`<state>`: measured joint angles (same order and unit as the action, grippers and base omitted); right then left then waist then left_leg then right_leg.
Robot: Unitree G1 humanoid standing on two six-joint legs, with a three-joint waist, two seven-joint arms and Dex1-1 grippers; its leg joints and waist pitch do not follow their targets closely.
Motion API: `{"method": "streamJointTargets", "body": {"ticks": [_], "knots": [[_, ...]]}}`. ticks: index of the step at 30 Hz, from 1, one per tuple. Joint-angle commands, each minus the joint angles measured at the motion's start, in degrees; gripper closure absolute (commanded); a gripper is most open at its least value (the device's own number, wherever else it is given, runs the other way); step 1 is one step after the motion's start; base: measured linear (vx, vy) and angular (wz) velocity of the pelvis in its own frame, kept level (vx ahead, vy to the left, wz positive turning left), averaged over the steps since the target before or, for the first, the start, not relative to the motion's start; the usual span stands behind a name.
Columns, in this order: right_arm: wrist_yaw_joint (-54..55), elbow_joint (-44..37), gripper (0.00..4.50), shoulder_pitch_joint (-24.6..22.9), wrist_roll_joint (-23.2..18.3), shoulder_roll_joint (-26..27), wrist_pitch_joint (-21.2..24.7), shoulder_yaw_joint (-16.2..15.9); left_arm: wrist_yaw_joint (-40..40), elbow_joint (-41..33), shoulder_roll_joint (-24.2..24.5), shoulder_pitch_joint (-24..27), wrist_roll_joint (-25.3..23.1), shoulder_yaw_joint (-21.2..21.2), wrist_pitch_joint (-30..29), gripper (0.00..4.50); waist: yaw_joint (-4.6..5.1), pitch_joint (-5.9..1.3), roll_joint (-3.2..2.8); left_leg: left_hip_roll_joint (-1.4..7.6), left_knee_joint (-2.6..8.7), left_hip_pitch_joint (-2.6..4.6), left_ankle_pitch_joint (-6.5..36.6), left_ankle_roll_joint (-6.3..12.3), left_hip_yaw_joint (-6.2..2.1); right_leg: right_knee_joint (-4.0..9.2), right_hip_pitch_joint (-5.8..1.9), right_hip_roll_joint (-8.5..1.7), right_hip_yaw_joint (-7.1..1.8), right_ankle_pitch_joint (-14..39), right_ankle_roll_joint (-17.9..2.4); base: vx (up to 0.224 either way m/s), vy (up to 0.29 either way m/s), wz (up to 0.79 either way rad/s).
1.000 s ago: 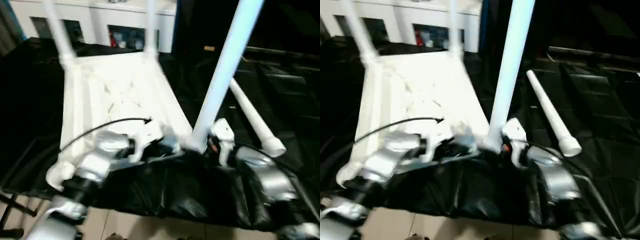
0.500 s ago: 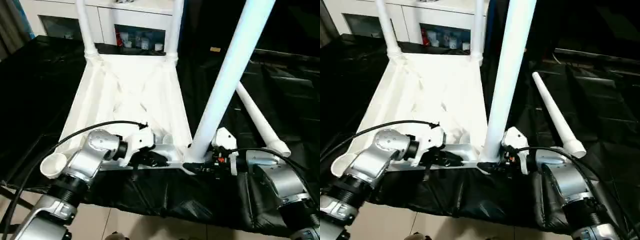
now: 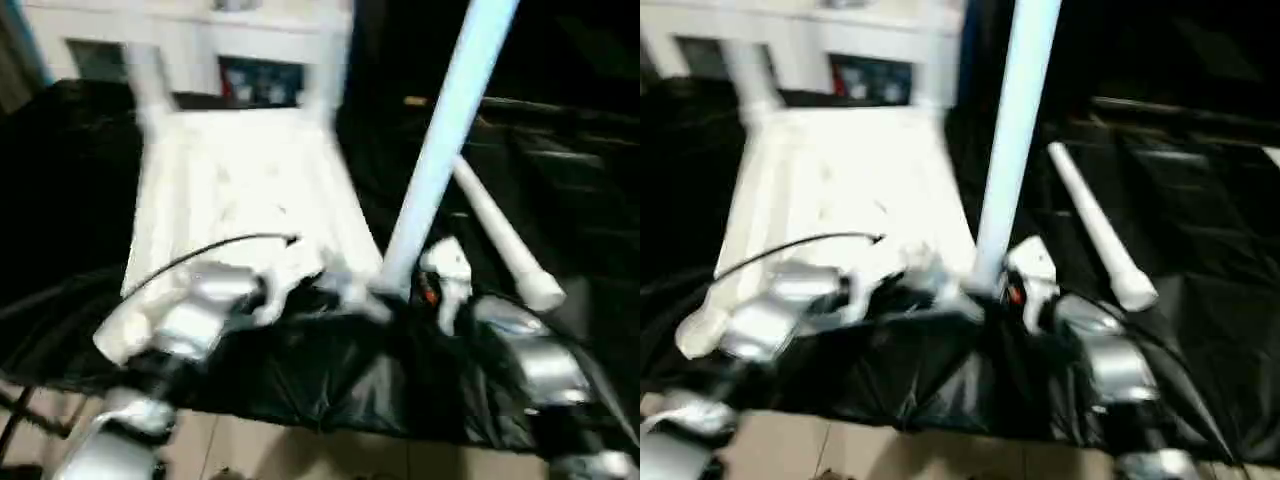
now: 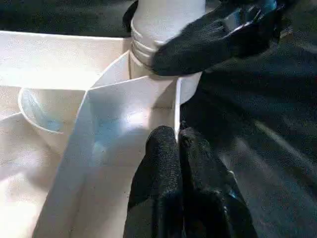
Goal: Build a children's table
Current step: Rotate leg to tighten
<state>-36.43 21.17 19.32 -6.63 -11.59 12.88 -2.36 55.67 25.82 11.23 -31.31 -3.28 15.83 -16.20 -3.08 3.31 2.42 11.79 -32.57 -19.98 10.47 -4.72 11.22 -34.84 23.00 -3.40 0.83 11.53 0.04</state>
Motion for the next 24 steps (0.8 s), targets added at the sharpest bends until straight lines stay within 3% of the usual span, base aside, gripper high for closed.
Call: {"method": "streamJointTargets", "body": {"ticks": [1, 3, 6, 9, 16, 18, 23, 24], "knots": [[4.18, 2.80, 1.78, 0.90, 1.24, 5.26, 1.60, -4.46, -4.00, 1.54, -6.12, -0.69, 0.22, 3.29, -2.07, 4.50, 0.08, -2.11, -0.12, 1.18, 4.22, 0.17, 18.35, -0.73, -1.16, 5.78, -1.46, -3.64, -1.76, 22.70, -8.11, 0.000, 0.000, 0.00], [8.18, 3.80, 1.78, 1.58, 1.83, 7.75, 1.84, -3.87, -6.39, 1.95, -8.01, -1.01, -0.17, 3.16, -2.94, 4.50, 0.28, -2.24, -0.29, 1.21, 4.14, 0.15, 17.32, -0.76, -1.06, 5.70, -1.28, -3.59, -1.93, 20.82, -8.37, 0.000, 0.000, 0.00], [12.81, 5.25, 1.78, 2.84, 2.54, 10.98, 1.06, -3.19, -8.28, 1.58, -9.89, -0.95, -0.76, 3.33, -3.62, 4.50, 0.45, -2.47, -0.22, 1.06, 4.08, -0.15, 15.85, -0.14, -1.02, 5.38, -1.66, -3.42, -1.86, 16.85, -8.68, 0.000, 0.000, 0.00], [11.16, 4.79, 1.06, 3.00, 0.83, 11.33, 1.11, -2.24, -7.08, 0.30, -9.26, -0.25, -0.85, 3.65, -3.53, 4.50, 0.48, -2.56, -0.29, 1.07, 4.01, -0.17, 14.91, 0.63, -0.93, 5.25, -1.85, -3.39, -1.86, 14.55, -8.97, 0.000, 0.000, 0.00], [4.03, 1.14, 0.54, 1.92, 0.78, 5.13, -0.44, -2.57, -6.18, -0.96, -6.49, 0.81, -0.89, 3.34, -3.40, 4.50, 0.35, -2.98, -0.15, 1.18, 3.66, -0.22, 12.46, 1.79, -0.71, 4.74, -2.35, -3.37, -1.81, 8.97, -11.05, 0.000, 0.000, 0.00], [0.69, -2.05, 0.54, 0.78, -0.19, 2.05, -0.31, -2.03, -5.99, -1.35, -5.53, 1.25, -1.04, 3.06, -3.45, 4.50, 0.06, -3.28, 0.00, 1.19, 3.51, -0.21, 10.37, 2.38, -0.69, 4.39, -2.82, -3.34, -1.74, 5.62, -11.80, 0.000, 0.000, 0.00], [-3.60, -6.68, 0.54, -1.31, -1.99, -1.88, 0.19, -1.44, -6.64, -1.77, -5.04, 1.71, -1.37, 2.75, -4.02, 4.50, -0.69, -3.59, 0.08, 1.24, 3.10, -0.12, 7.15, 4.01, -0.47, 3.75, -3.15, -3.33, -1.75, -0.48, -13.62, 0.000, 0.000, 0.00], [-6.97, -9.45, 0.54, -2.93, -3.20, -4.78, 0.18, -1.07, -6.78, -1.87, -4.78, 1.96, -1.53, 2.65, -3.97, 4.50, -0.92, -3.63, 0.00, 1.32, 2.97, -0.06, 6.50, 4.74, -0.41, 3.59, -3.08, -3.36, -1.75, -2.08, -14.13, 0.000, 0.000, 0.00]]}}
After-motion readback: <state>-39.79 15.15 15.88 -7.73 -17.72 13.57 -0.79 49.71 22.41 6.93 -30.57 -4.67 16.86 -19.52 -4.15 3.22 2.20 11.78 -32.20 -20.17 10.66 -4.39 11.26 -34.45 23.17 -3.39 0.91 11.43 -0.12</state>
